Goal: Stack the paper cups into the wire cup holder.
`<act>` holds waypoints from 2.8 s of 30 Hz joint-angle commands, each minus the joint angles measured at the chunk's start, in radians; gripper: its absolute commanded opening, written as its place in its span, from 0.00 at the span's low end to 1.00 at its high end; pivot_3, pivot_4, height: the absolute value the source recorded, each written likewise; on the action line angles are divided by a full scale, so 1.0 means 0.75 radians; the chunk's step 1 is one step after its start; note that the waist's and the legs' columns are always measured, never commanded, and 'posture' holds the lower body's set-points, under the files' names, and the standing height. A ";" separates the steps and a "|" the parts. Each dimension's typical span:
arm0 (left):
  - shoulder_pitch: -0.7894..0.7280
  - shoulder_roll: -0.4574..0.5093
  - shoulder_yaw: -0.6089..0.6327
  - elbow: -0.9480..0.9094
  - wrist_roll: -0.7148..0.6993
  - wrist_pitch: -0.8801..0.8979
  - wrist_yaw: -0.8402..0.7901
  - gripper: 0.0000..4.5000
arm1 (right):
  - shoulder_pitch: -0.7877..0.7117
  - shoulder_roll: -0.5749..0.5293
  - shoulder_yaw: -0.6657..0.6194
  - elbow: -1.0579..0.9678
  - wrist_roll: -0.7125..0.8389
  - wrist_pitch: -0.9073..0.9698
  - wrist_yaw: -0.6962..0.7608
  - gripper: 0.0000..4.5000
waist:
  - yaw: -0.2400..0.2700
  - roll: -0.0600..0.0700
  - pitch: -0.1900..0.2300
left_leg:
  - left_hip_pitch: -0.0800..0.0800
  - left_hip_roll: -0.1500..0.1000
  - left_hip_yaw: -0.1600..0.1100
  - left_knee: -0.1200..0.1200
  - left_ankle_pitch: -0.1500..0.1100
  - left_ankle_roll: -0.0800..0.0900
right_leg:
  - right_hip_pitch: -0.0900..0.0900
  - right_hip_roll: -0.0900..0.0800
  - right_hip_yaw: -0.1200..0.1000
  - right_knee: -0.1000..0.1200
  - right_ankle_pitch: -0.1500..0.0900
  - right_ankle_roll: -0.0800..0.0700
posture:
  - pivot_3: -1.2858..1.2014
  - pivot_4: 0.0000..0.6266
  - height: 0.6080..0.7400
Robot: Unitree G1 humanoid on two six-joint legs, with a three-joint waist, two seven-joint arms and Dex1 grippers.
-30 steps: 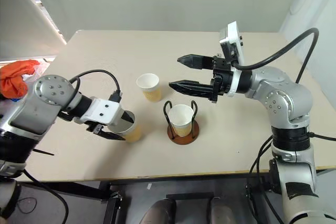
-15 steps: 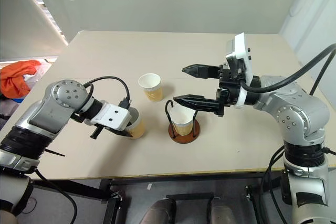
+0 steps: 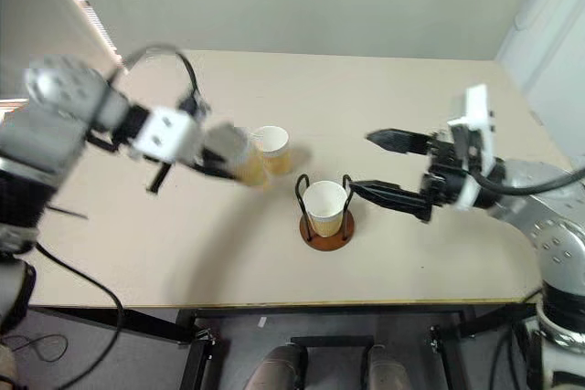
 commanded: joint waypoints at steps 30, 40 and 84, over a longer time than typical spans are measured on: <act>-0.437 -0.537 -0.882 0.598 -0.186 -0.807 -0.051 0.01 | 0.832 -0.115 -0.884 -0.476 0.429 -0.041 -0.374 1.00 | 0.008 0.006 0.000 | -0.008 -0.017 0.012 0.033 -0.027 0.031 | 0.017 -0.016 0.009 -0.013 -0.003 0.064 | 0.52 0.24 1.00; -0.411 -0.656 -0.721 0.723 -0.057 -0.752 -0.051 0.35 | 0.864 -0.150 -0.852 -0.440 0.421 -0.100 -0.368 1.00 | 0.015 0.006 -0.001 | -0.008 -0.017 0.013 0.040 -0.031 0.033 | 0.019 -0.016 0.009 -0.013 -0.004 0.067 | 0.52 0.24 1.00; -0.193 -0.828 0.065 1.441 1.059 -0.275 0.556 0.57 | 0.719 -0.265 -0.727 -0.392 0.434 -0.032 -0.423 1.00 | 0.028 0.006 -0.001 | -0.005 -0.026 0.025 0.048 -0.030 0.030 | 0.024 -0.019 0.016 -0.013 -0.014 0.083 | 0.52 0.24 1.00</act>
